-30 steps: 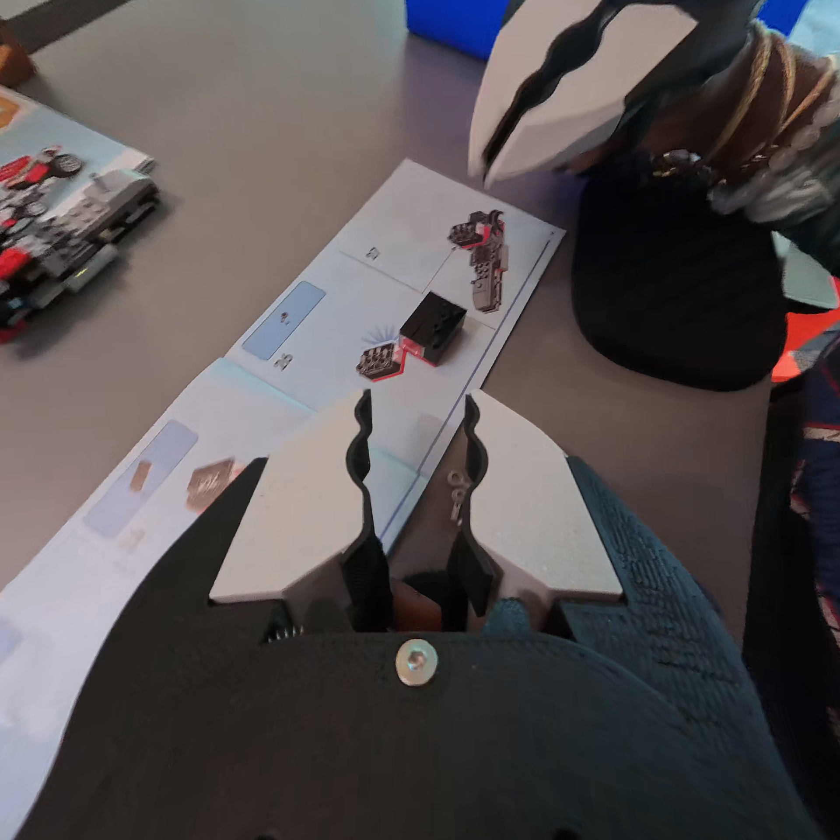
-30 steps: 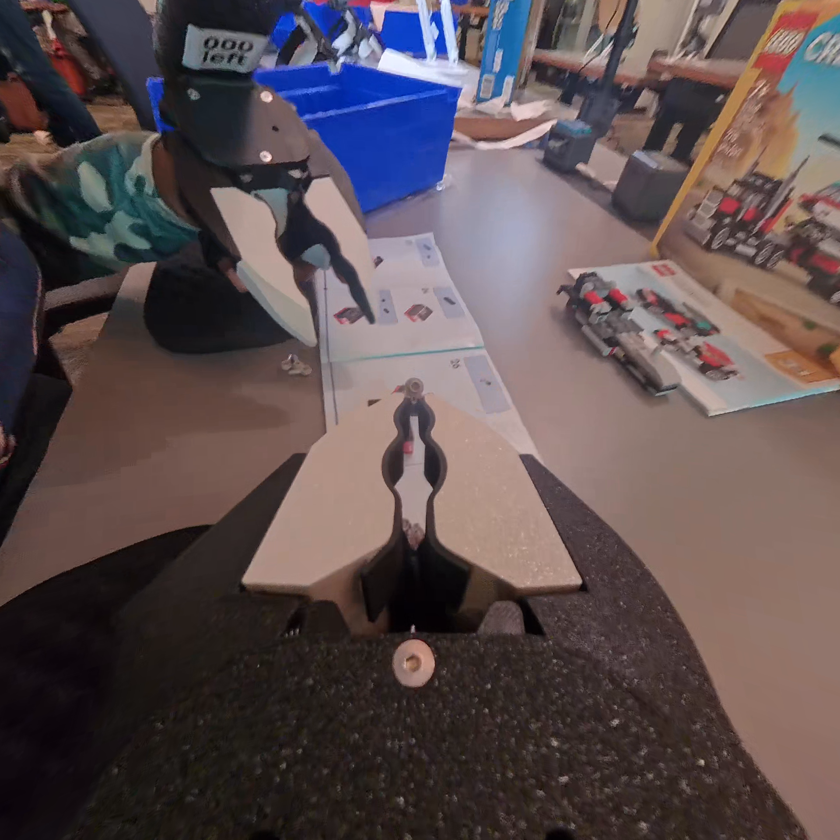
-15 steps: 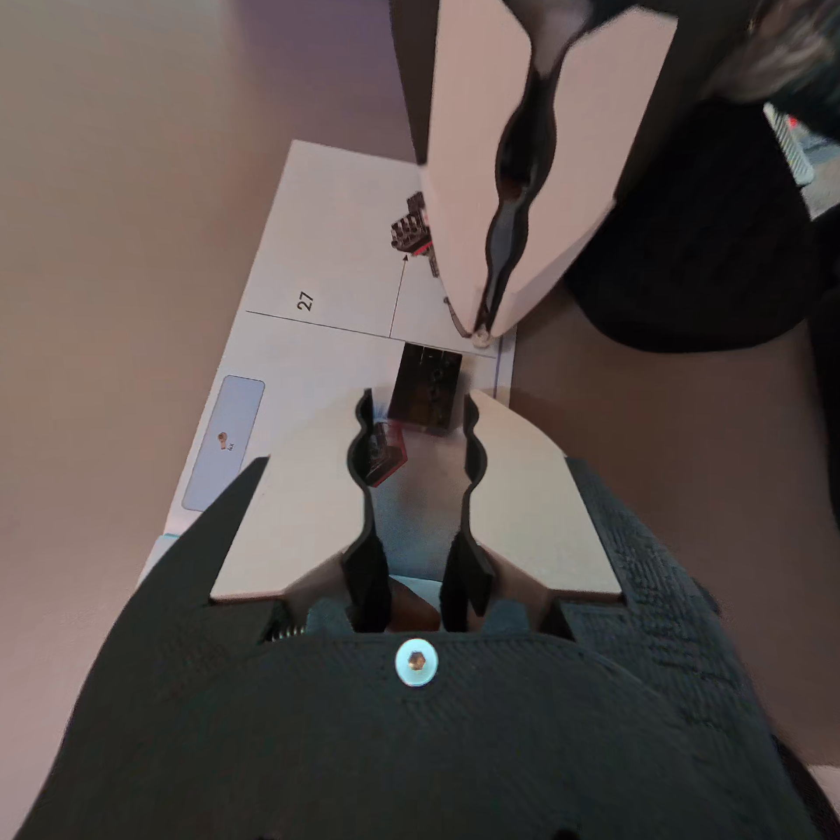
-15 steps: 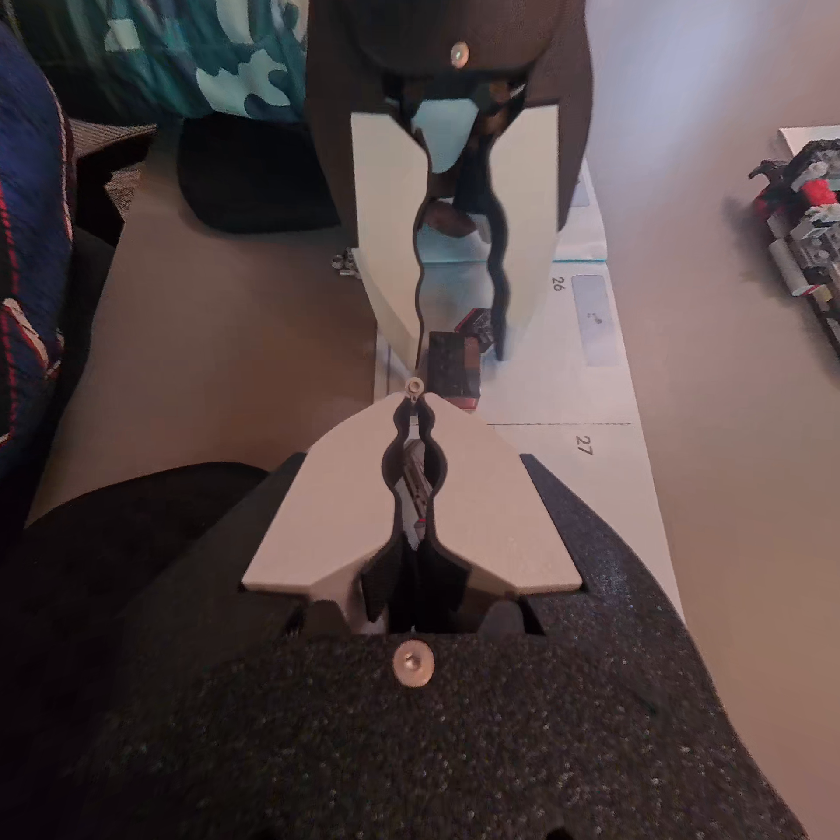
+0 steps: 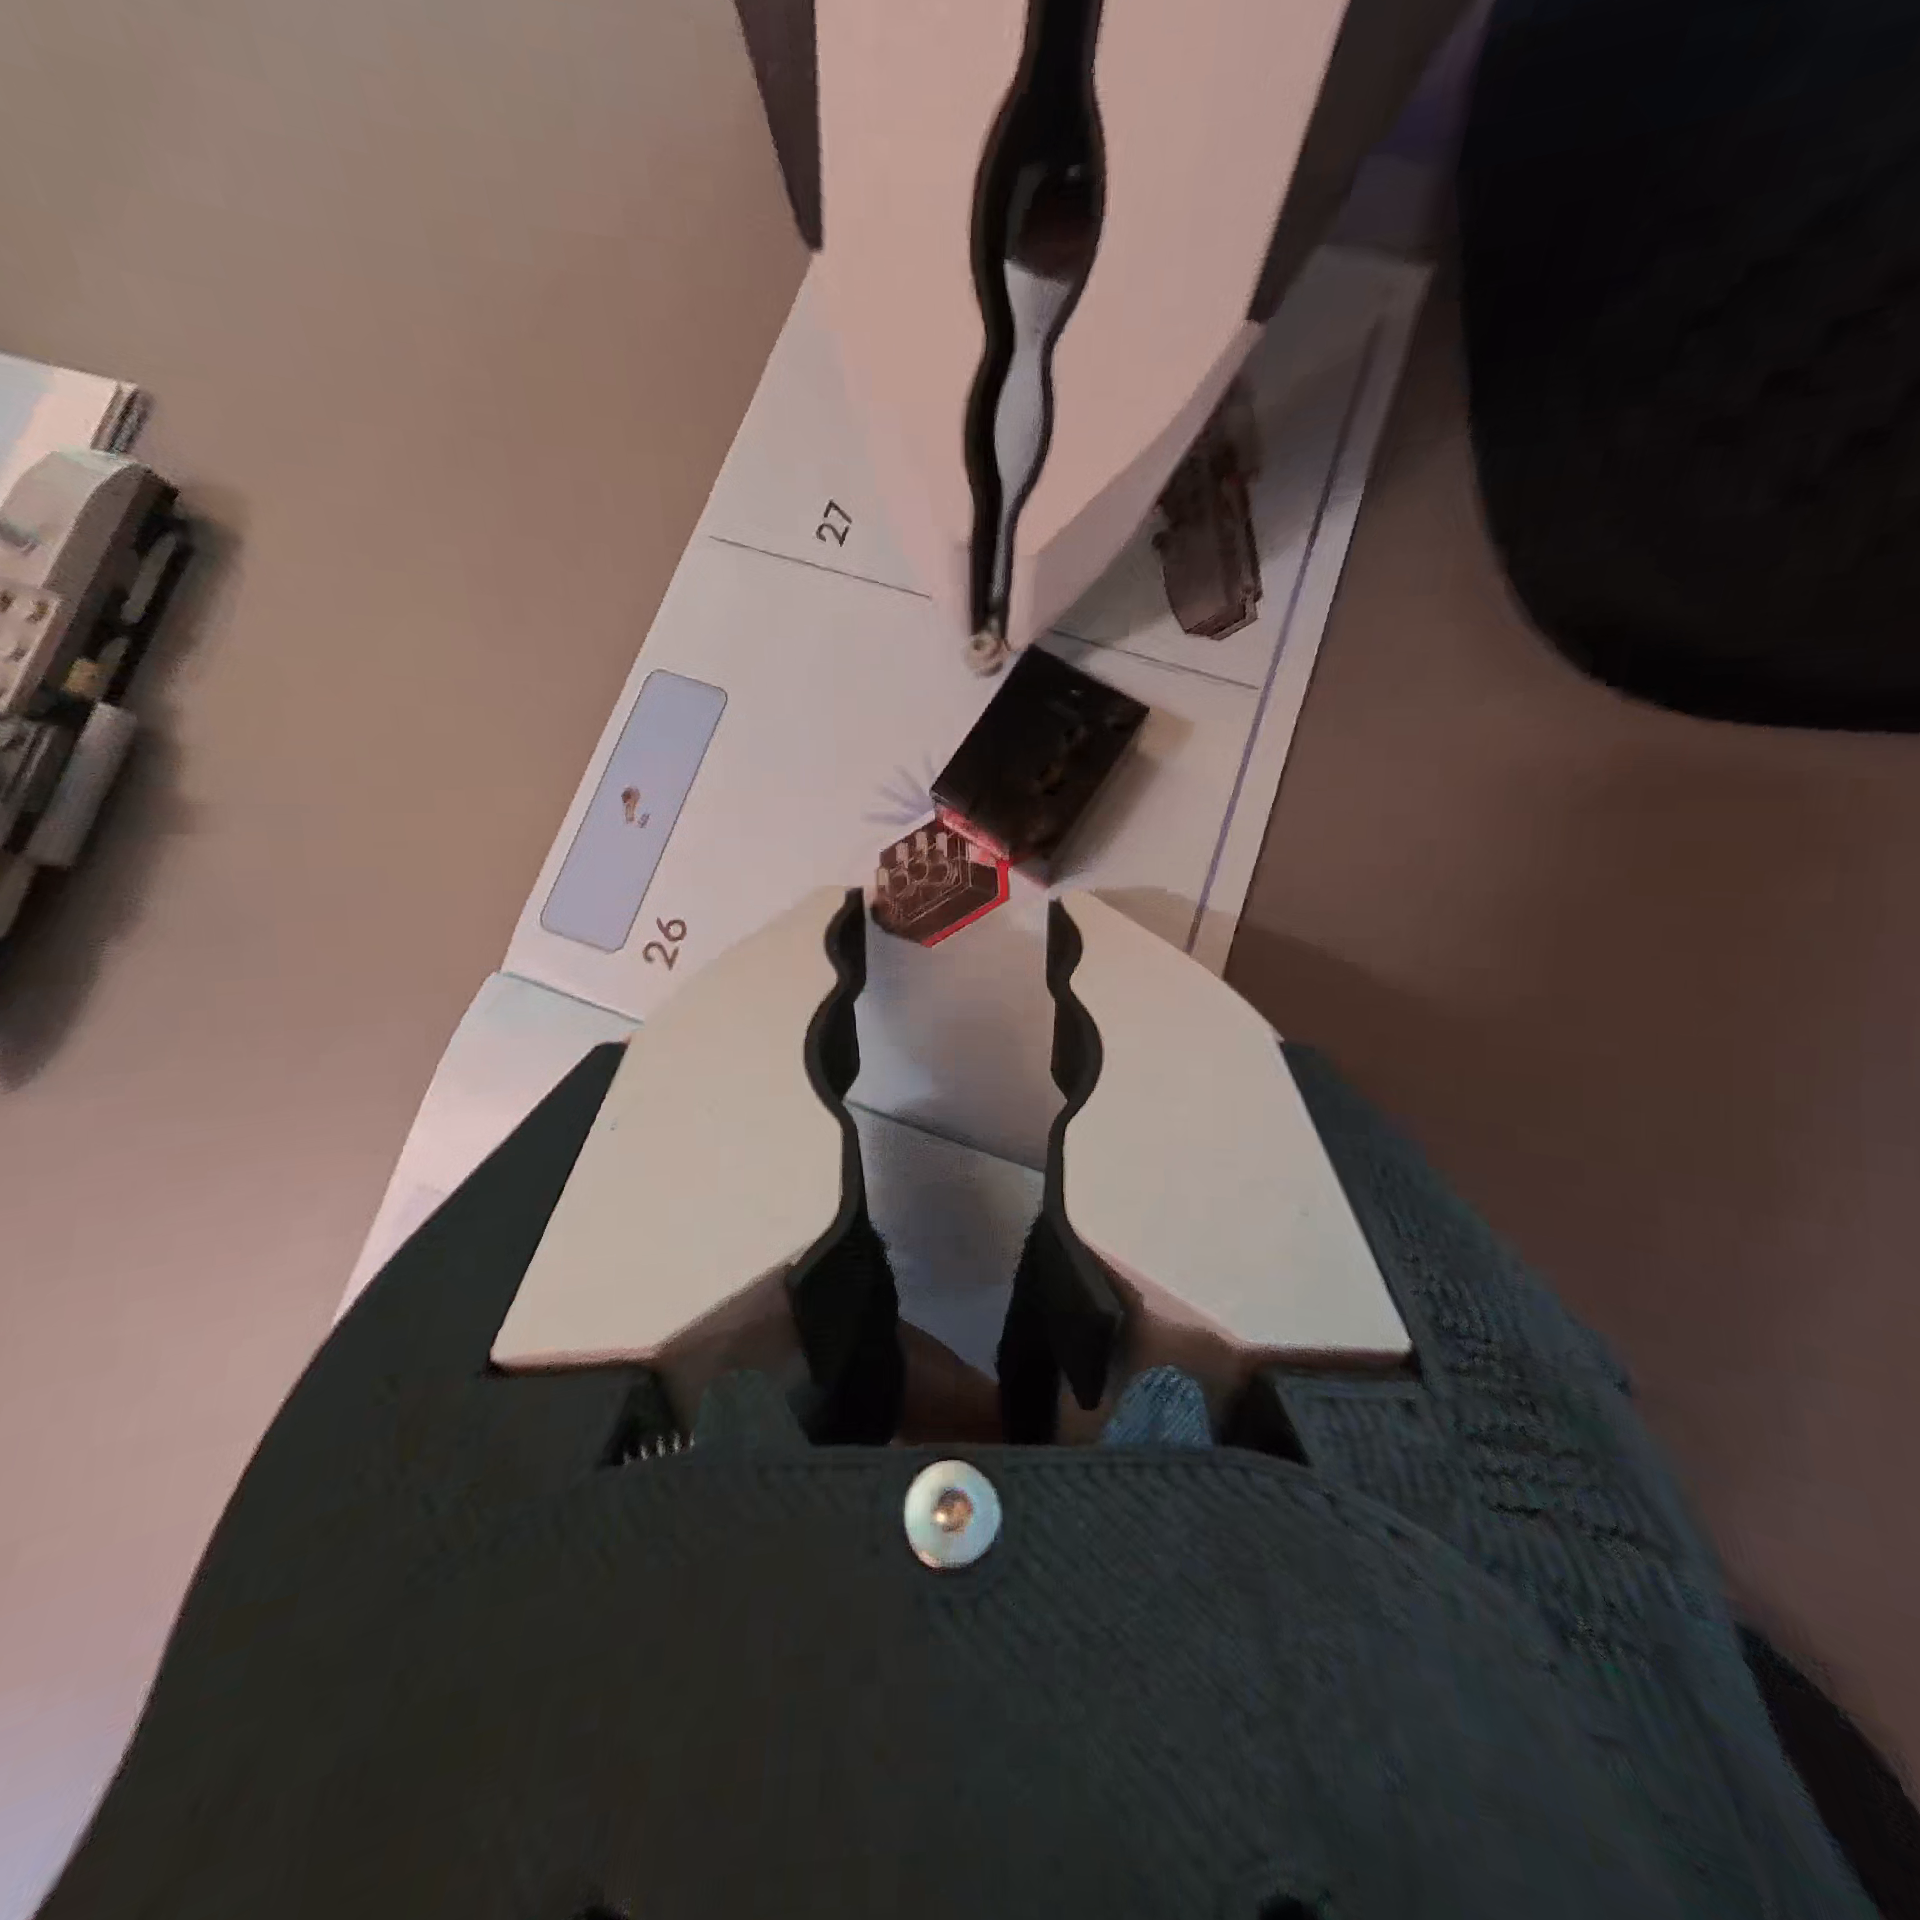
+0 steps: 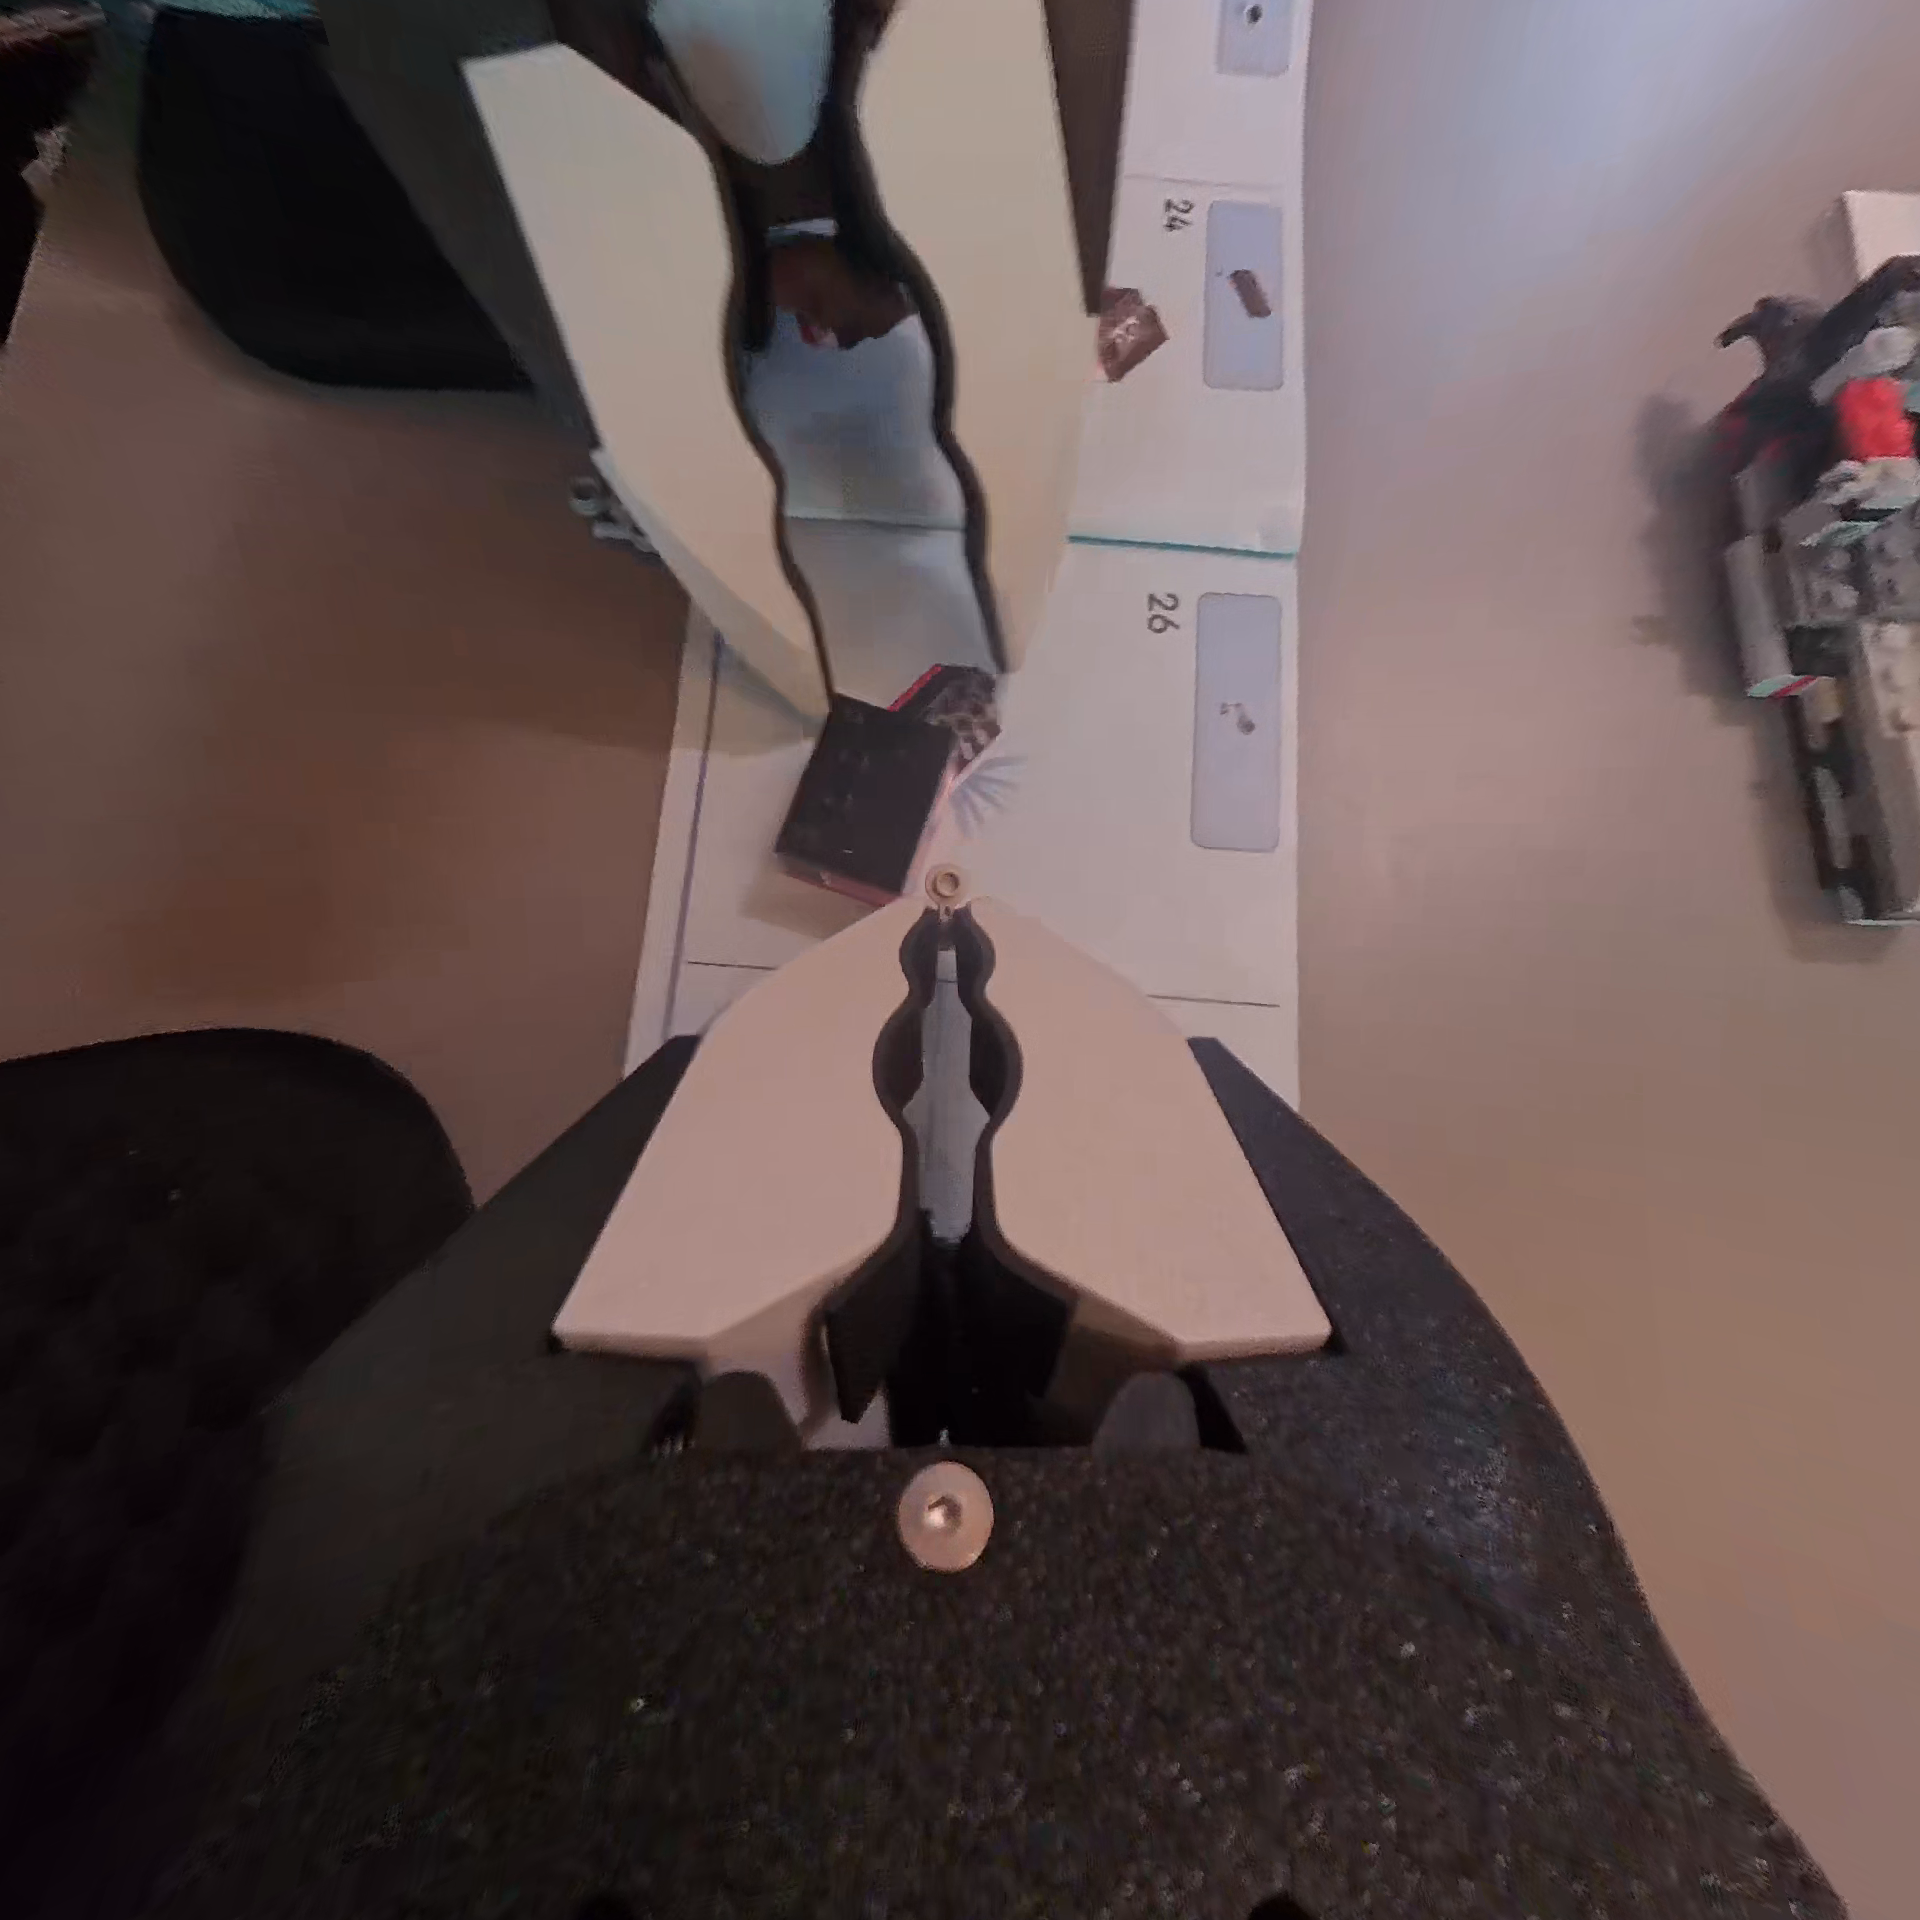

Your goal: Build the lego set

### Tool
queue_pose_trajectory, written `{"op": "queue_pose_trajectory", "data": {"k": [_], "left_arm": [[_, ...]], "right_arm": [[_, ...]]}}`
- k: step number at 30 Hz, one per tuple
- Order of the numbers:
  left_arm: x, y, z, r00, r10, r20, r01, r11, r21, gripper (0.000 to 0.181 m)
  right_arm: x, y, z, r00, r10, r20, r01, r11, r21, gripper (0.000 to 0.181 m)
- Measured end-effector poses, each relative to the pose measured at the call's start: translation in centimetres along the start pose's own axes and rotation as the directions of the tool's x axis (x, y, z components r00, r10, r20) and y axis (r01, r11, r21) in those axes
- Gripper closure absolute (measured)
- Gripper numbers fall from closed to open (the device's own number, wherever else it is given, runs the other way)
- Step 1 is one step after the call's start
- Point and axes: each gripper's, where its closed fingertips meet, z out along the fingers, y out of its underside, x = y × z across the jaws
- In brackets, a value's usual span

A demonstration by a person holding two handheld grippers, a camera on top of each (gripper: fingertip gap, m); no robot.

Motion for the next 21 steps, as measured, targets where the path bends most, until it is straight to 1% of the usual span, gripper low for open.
{"op": "queue_pose_trajectory", "data": {"k": [3,7,11,13,17,21], "left_arm": [[-0.6,-0.4,0.0,1.0,-0.026,0.016,0.026,0.999,0.019,0.15],[-1.1,-0.1,-1.2,0.997,-0.052,0.048,0.051,0.998,0.032,0.151],[-0.5,0.5,-2.9,0.993,-0.115,0.036,0.113,0.992,0.06,0.155],[-0.1,0.5,-3.2,0.991,-0.134,0.026,0.132,0.988,0.078,0.157],[0.2,0.0,-3.3,0.989,-0.144,0.036,0.14,0.985,0.101,0.158],[0.4,-0.2,-2.8,0.987,-0.161,0.009,0.159,0.982,0.101,0.158]], "right_arm": [[-1.3,-0.1,0.1,0.999,0.025,0.031,-0.025,1.0,-0.008,0.178],[-3.5,-0.6,0.0,0.996,0.044,0.076,-0.045,0.999,0.016,0.178],[-2.5,-0.9,-0.6,0.999,0.04,0.025,-0.041,0.999,0.031,0.178],[-2.1,-1.5,-0.6,1.0,0.01,0.011,-0.01,0.999,0.036,0.178],[-1.8,-2.5,-0.1,0.997,-0.071,0.027,0.071,0.997,-0.012,0.178],[-1.5,-2.7,0.7,0.992,-0.113,0.059,0.117,0.99,-0.075,0.178]]}}
